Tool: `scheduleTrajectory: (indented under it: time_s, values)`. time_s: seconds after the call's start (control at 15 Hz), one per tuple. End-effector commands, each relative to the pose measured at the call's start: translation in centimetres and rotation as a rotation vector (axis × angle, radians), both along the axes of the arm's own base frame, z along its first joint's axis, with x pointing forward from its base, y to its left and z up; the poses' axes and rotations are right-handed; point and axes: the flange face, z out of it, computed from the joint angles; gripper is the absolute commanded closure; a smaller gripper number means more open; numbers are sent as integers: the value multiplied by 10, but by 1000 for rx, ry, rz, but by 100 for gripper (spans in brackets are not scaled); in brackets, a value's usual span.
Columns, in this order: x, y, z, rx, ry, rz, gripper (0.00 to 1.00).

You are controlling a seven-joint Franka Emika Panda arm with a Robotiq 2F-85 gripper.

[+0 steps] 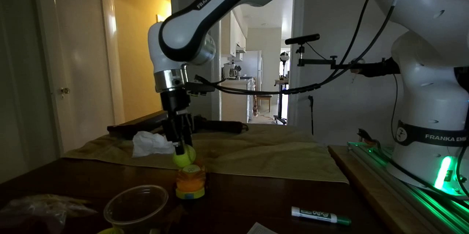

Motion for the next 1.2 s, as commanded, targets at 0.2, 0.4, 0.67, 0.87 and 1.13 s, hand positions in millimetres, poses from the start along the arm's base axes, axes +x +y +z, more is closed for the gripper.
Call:
scheduleTrajectory:
  time_s: [0.2,0.4,0.67,0.87,1.13]
  values:
    - [-1,4,9,6,1,1,67]
    - [-2,7,15,-1,-4,3,67]
    - [-8,12,18,-3,-6,1,67]
    - [-12,14,20,-4,-6,-3,67]
    - [-17,13,26,-12,-10,-15,67]
